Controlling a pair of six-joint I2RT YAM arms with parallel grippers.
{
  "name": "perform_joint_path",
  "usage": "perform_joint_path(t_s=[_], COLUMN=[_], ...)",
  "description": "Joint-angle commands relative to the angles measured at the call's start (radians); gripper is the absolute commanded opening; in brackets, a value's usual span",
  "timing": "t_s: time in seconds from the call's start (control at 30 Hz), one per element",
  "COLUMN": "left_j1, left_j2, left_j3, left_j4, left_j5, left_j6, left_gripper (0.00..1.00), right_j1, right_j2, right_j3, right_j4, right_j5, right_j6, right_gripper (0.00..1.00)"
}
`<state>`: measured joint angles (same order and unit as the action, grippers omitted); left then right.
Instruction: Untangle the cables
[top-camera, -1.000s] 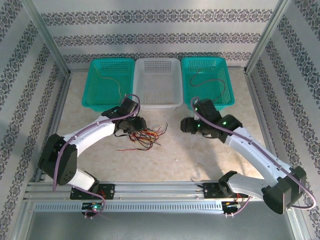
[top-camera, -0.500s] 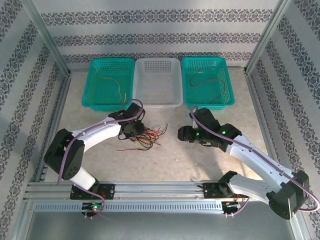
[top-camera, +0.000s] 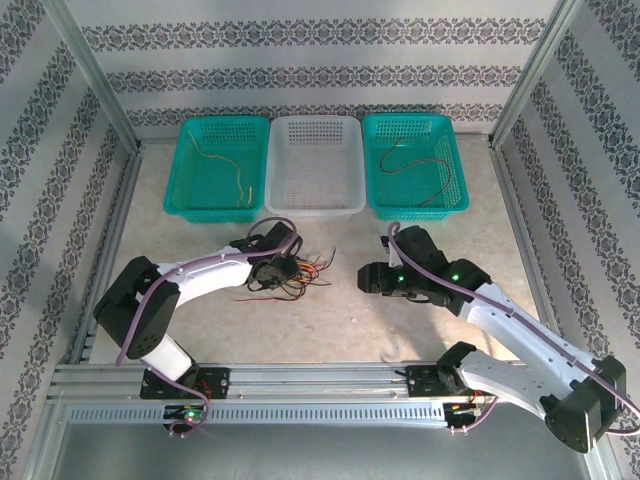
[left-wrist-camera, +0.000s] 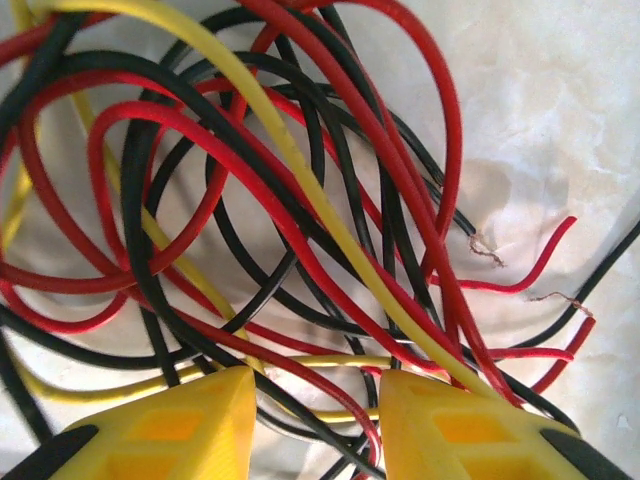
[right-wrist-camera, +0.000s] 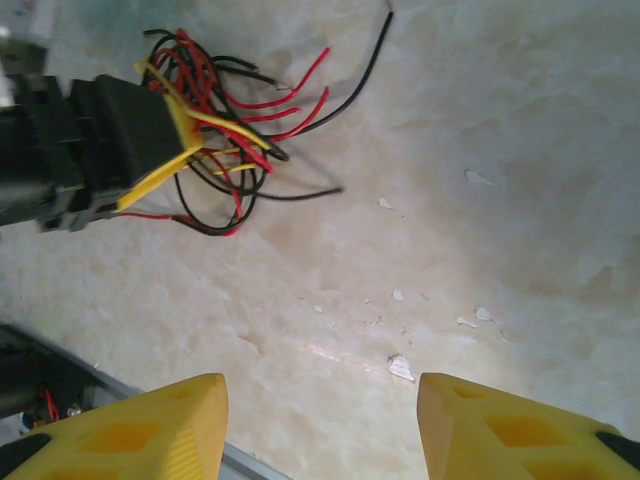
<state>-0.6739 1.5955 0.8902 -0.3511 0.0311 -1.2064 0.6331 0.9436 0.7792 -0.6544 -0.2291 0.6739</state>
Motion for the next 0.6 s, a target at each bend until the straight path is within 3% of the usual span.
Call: perform_joint_path(t_s=[0.0,0.2,0.37,0.57], left_j1=[-0.028,-0.080,-0.125,-0.141], left_j2=[0.037,0.129,0.056,0.073], left_j3=[-0.012,0.082,0.115,0.126], left_j4=[0.114,0.058,-0.064,-0.044], left_j5=[-0.034,-0.028,-0.138,-0.110], left_j6=[-0.118,-0.136,-0.138,-0.125], left_gripper=[0.34,0.30,0.39,0.39], right_j1=[0.014,0.009,0.003,-0.025], right_j2=[-0.047,-0.117,-0.153,-0.148], right_j3=[-0.015,-0.012,-0.010,-0.014], right_j4=[-0.019,-0.105,-0.141,-0.140], right_j5=[-0.031,-0.012,-0.003,-0.013], right_j6=[-0.039,-0.068,-0.079,-0.058], right_gripper=[0.54,0.54,0.54,0.54])
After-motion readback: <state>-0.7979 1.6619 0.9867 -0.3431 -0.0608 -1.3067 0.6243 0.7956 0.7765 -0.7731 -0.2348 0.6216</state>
